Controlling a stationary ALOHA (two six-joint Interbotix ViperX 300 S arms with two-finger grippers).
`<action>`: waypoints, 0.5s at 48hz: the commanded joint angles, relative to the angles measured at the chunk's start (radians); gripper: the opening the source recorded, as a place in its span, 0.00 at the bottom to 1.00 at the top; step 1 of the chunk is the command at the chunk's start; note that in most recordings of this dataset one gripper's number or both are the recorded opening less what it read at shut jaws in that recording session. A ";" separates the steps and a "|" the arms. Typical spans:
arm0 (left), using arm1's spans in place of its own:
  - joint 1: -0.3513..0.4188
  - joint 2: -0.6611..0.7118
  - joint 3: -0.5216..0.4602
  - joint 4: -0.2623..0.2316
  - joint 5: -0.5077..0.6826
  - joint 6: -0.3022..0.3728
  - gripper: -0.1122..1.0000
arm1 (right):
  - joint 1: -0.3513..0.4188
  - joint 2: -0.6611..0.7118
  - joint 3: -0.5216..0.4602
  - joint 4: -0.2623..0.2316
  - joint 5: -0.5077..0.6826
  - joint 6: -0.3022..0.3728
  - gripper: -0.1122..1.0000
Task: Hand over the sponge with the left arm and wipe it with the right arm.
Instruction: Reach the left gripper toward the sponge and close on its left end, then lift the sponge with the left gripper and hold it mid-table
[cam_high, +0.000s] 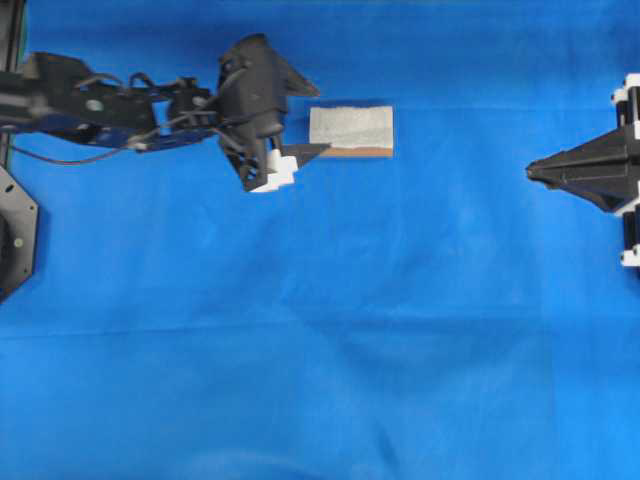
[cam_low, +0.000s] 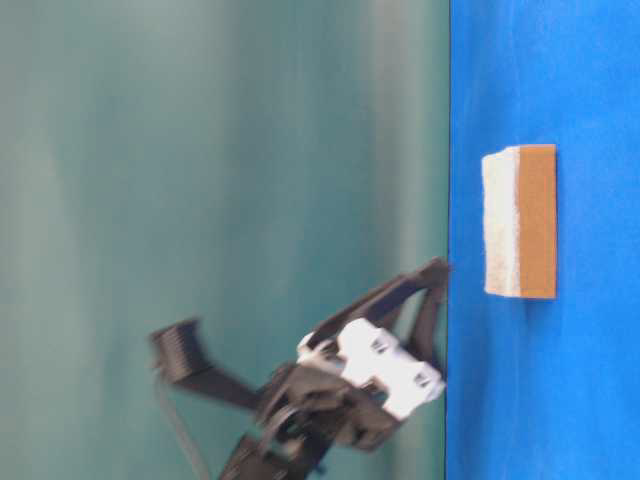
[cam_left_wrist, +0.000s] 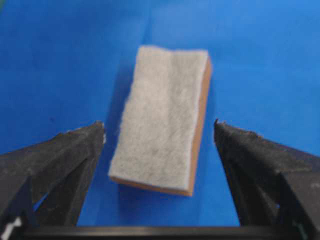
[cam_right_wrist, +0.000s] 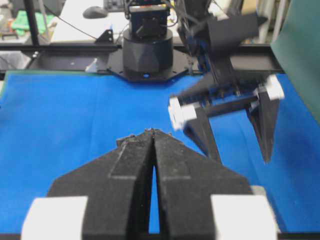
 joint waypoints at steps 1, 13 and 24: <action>0.011 0.035 -0.043 -0.002 0.005 0.005 0.95 | -0.008 0.009 -0.018 0.000 -0.003 0.002 0.10; 0.029 0.152 -0.098 0.000 0.020 0.029 0.95 | -0.021 0.021 -0.017 -0.002 -0.002 0.000 0.10; 0.035 0.190 -0.120 0.000 0.032 0.032 0.95 | -0.023 0.025 -0.015 -0.002 -0.003 0.000 0.10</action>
